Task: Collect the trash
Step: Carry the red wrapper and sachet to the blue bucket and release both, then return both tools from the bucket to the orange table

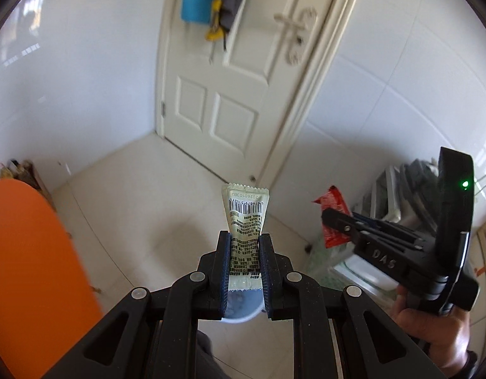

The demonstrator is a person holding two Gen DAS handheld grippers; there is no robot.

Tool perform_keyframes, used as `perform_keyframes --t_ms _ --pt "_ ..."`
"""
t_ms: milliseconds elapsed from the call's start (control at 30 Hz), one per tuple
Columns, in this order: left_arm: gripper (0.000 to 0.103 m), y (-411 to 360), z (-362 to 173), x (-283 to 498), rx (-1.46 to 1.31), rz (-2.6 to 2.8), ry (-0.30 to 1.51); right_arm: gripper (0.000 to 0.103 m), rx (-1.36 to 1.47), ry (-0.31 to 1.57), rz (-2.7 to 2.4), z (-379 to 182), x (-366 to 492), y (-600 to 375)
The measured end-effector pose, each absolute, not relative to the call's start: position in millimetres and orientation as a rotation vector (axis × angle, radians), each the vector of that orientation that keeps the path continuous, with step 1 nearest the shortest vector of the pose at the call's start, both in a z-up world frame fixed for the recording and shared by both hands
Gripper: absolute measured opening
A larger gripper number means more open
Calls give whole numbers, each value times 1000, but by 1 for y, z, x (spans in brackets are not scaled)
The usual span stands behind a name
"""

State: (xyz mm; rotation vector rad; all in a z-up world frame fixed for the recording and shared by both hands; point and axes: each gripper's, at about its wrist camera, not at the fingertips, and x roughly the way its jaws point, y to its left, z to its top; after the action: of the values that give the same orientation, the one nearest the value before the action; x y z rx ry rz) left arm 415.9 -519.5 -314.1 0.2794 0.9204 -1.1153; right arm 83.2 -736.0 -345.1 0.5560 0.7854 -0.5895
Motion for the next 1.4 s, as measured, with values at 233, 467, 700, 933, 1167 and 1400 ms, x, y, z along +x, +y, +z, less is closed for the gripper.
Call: perform_keyframes --t_ms 233,467,700,933,1167,1400 --pt "13 -575 -346 430 338 -1131 1060 17 618 889 -594 -398 91 -767" --pt "18 -644 -370 449 400 -1079 1169 20 671 949 -587 -434 104 -789" --pt "68 -680 -387 458 464 -1016 1191 34 696 981 -605 -447 107 -796" --pt "86 -683 -381 448 487 -939 1115 103 704 962 -667 -446 98 -791" --pt "91 -661 -355 424 456 -889 1013 103 692 955 -679 -427 98 -778" --pt "92 -602 -321 397 390 -845 927 103 637 892 -658 -384 104 -750"
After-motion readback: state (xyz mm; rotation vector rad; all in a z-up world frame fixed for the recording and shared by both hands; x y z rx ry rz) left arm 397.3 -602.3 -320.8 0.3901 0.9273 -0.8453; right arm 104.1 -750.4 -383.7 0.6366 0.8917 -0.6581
